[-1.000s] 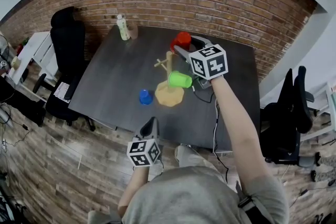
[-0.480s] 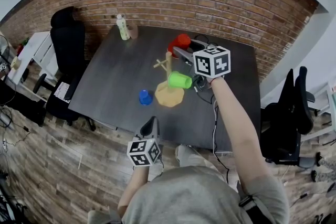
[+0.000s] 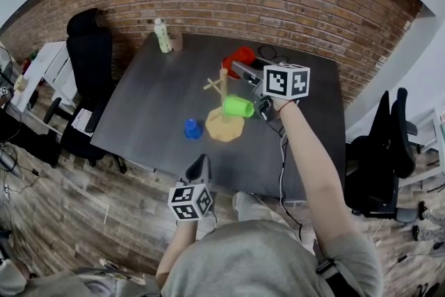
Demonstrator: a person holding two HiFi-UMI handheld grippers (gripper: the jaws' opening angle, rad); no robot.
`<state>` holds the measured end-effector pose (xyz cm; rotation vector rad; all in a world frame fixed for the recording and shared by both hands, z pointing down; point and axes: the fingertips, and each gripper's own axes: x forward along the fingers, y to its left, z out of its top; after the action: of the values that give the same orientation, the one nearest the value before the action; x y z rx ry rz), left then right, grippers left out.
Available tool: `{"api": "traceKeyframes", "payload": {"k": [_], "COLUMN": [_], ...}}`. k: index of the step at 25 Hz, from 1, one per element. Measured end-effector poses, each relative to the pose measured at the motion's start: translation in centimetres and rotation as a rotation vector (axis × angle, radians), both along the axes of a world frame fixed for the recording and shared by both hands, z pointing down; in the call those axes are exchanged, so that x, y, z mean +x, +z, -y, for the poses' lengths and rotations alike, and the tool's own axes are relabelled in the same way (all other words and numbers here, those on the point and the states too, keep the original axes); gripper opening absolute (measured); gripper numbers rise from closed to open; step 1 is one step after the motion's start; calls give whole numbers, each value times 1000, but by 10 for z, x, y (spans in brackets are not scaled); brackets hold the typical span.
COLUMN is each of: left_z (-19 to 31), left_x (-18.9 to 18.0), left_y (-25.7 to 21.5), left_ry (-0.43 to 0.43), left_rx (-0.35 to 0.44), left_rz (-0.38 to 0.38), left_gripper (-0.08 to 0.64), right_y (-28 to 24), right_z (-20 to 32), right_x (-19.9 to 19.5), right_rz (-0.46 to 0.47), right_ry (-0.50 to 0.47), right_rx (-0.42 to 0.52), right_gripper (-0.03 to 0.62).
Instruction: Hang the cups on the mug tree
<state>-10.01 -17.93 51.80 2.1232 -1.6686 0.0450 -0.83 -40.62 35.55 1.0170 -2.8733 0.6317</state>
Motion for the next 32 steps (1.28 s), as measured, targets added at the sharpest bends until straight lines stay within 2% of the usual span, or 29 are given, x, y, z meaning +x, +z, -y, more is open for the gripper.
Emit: {"api": "traceKeyframes", "payload": {"k": [13,20,32], "left_z": [0,1,-3], "left_x": [-4,-6,-3], "left_y": [-1,0,-2], "left_ry": [-2,-2,7], "left_rx": [2,-3,1], "left_rz": [-4,-6,-2], "left_gripper": [11,11,11], "right_y": [24,28,27], "right_z": [1,-4,-17], "right_x": [1,-4,5], "right_rz": [250,274,306], "right_ry": [-33,-66,-57], "right_rx": [-224,-235,-224], "right_gripper": [264,301,311]}}
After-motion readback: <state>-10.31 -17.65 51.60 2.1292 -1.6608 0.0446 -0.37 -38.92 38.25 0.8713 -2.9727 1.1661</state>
